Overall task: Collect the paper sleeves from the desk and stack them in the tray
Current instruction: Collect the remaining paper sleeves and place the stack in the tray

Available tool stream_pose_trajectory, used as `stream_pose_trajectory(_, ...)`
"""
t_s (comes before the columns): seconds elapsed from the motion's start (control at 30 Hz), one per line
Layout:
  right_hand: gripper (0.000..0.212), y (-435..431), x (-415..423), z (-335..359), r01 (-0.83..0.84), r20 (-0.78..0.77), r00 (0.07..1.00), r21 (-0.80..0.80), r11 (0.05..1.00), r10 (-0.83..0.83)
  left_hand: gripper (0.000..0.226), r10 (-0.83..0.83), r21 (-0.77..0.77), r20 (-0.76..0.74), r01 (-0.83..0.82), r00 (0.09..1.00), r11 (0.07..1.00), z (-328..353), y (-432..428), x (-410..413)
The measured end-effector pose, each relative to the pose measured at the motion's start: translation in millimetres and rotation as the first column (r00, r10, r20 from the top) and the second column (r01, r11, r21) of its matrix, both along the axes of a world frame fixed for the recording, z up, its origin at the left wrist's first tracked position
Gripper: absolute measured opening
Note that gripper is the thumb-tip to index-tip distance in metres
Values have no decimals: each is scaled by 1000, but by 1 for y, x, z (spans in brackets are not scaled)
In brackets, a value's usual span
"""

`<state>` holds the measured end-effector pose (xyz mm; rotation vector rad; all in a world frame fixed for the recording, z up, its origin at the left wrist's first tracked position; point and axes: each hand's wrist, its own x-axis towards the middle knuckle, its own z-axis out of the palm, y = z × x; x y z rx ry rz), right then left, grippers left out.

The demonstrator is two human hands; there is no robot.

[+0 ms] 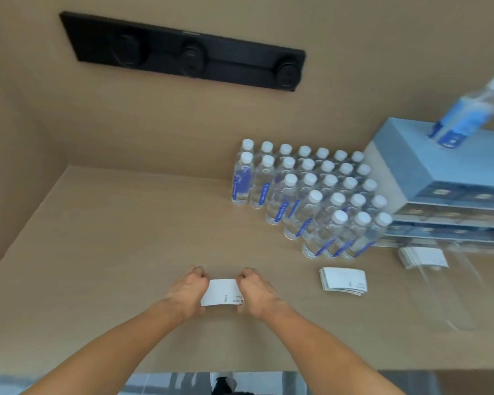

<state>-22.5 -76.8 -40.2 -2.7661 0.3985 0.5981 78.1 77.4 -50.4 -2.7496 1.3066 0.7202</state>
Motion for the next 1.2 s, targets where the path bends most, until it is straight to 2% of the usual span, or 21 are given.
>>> stream_pose_trajectory(0.37, 50, -59, -92, 31, 359, 46, 932, 16, 933, -359, 51, -262, -68, -14, 260, 965, 963, 37, -88, -56)
stream_pose_trajectory(0.57, 55, -127, -138, 36, 354, 77, 933, -19, 935, -352, 53, -326, -84, 12, 326, 945, 942, 44, -162, -92)
stream_pose_trajectory(0.83, 44, -244, -166, 35, 297, 116, 947, 29, 954, -298, 60, -205, -103, -21, 202, 979, 974, 41, -262, -129)
stream_pose_trajectory(1.03, 58, -294, -171, 16, 250, 70, 964, 103, 963, -258, 64, -139, -70, -19, 137, 990, 988, 30, -304, -147)
stream_pose_trajectory(1.2, 62, -308, -166, 5, 214, 41, 974, 134, 967, -222, 59, -147, -39, -10, 147, 989, 988, 21, -315, -144)
